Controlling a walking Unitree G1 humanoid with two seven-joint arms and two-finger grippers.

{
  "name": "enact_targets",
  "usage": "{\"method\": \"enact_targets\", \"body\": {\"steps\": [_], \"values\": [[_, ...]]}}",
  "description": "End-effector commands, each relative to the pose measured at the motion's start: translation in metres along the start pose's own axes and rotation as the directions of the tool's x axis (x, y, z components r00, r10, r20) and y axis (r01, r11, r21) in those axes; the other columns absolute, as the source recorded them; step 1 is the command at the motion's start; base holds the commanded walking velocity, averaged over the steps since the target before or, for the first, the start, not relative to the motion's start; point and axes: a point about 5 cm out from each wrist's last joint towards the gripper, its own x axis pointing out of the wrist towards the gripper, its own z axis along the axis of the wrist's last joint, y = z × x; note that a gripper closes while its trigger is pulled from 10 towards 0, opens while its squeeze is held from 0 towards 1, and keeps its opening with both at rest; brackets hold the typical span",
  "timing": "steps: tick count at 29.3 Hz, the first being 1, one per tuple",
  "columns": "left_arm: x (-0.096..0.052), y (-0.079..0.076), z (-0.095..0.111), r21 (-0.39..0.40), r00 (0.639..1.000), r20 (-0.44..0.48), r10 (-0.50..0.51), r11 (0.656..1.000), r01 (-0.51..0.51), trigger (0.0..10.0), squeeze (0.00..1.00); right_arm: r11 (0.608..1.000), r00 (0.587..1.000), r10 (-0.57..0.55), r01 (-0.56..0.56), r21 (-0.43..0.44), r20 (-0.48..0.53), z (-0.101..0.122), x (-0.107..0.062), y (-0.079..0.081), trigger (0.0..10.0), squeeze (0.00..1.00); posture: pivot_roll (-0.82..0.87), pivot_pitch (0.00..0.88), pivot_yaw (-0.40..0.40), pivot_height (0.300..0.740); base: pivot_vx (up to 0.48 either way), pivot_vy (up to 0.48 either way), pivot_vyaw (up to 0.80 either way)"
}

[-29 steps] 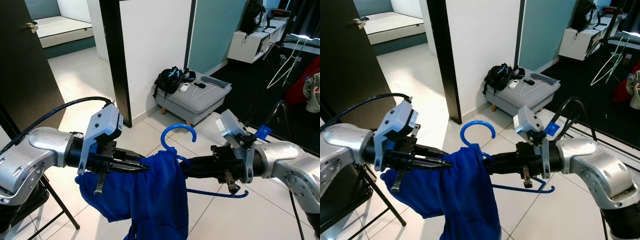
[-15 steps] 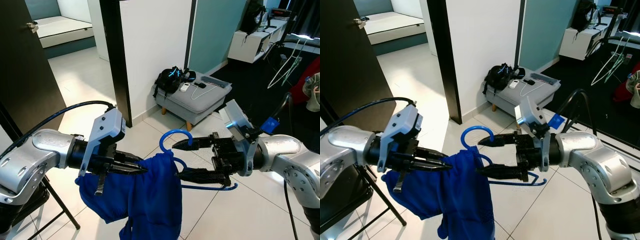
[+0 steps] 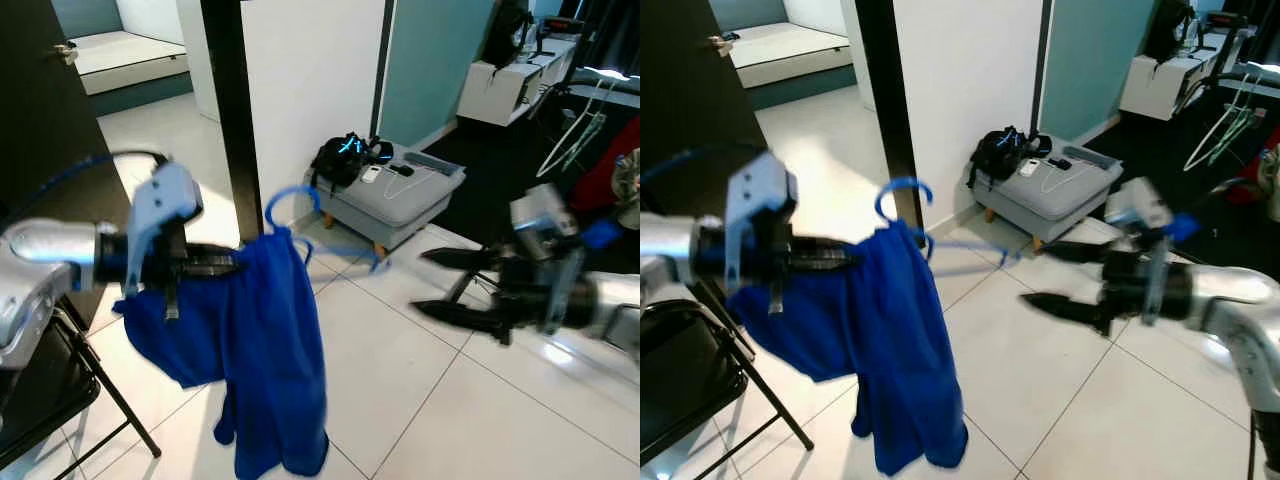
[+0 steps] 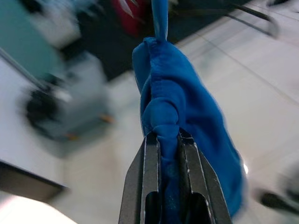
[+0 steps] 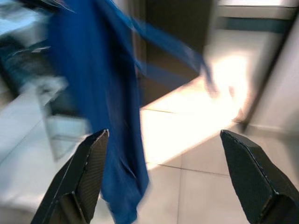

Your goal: Hang hanger

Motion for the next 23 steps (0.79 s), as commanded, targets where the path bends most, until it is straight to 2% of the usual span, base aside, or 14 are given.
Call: {"method": "enact_targets", "body": {"steps": [1,3,6,7,8,10,12,13,15,16,17,20,23], "values": [[-0.003,0.008,0.015,0.043,0.995,0.085,0.054,0.997,-0.058,0.0,0.0,0.997,0.997,-0.069,0.068,0.045,0.035,-0.006,-0.007,-0.003,10.0,0.0,0.02,0.0,0.018,0.74,0.0,0.0,0.0],[-0.003,0.008,0.015,0.043,0.995,0.085,0.054,0.997,-0.058,0.0,0.0,0.997,0.997,-0.069,0.068,0.045,0.035,-0.006,-0.007,-0.003,10.0,0.0,0.02,0.0,0.018,0.74,0.0,0.0,0.0],[-0.005,0.028,0.04,0.108,0.963,0.219,0.154,0.978,-0.181,0.0,0.0,0.955,0.966,-0.223,0.188,0.229,0.134,-0.025,-0.015,-0.012,10.0,0.0,0.01,0.0,0.028,0.74,0.0,0.0,0.0],[-0.005,0.028,0.04,0.108,0.963,0.219,0.154,0.978,-0.181,0.0,0.0,0.955,0.966,-0.223,0.188,0.229,0.134,-0.025,-0.015,-0.012,10.0,0.0,0.01,0.0,0.028,0.74,0.0,0.0,0.0],[-0.006,0.03,0.047,0.111,0.953,0.259,0.158,0.975,-0.192,0.0,0.0,0.941,0.958,-0.254,0.212,0.264,0.135,-0.03,-0.014,-0.014,10.0,0.0,0.01,0.0,0.028,0.74,0.0,0.0,0.0],[-0.006,0.03,0.047,0.111,0.953,0.259,0.158,0.975,-0.192,0.0,0.0,0.941,0.958,-0.254,0.212,0.264,0.135,-0.03,-0.014,-0.014,10.0,0.0,0.01,0.0,0.028,0.74,0.0,0.0,0.0],[-0.006,0.028,0.06,0.115,0.932,0.348,0.101,0.982,-0.15,0.0,0.0,0.913,0.952,-0.29,0.243,0.328,0.102,-0.043,-0.004,-0.013,10.0,0.0,0.01,0.0,0.031,0.74,0.0,0.0,0.0],[-0.005,0.026,0.065,0.12,0.92,0.387,0.068,0.985,-0.124,3.6,0.0,0.9,0.954,-0.288,0.238,0.365,0.088,-0.05,0.005,-0.01,10.0,0.0,0.01,0.0,0.031,0.74,0.0,0.0,0.0],[-0.005,0.026,0.065,0.12,0.92,0.387,0.068,0.985,-0.124,3.6,0.0,0.9,0.954,-0.288,0.238,0.365,0.088,-0.05,0.005,-0.01,10.0,0.0,0.01,0.0,0.031,0.74,0.0,0.0,0.0],[-0.004,0.024,0.069,0.126,0.911,0.409,0.048,0.986,-0.109,3.6,0.0,0.892,0.955,-0.284,0.233,0.389,0.08,-0.054,0.01,-0.007,10.0,0.0,0.01,0.0,0.031,0.74,0.0,0.0,0.0],[-0.002,0.022,0.074,0.136,0.894,0.447,0.02,0.987,-0.09,10.0,0.0,0.886,0.965,-0.254,0.204,0.417,0.069,-0.06,0.022,0.002,10.0,0.0,0.01,0.0,0.031,0.74,0.0,0.0,0.0],[-0.001,0.022,0.075,0.139,0.89,0.456,0.016,0.986,-0.089,10.0,0.0,0.883,0.965,-0.252,0.201,0.424,0.068,-0.061,0.024,0.004,10.0,0.0,0.01,0.0,0.031,0.74,0.0,0.0,0.0],[0.005,0.021,0.084,0.137,0.855,0.519,-0.011,0.988,-0.07,10.0,0.0,0.896,0.984,-0.174,0.137,0.422,0.051,-0.062,0.039,0.019,10.0,0.0,0.01,0.0,0.035,0.74,0.0,0.0,0.0]]}}
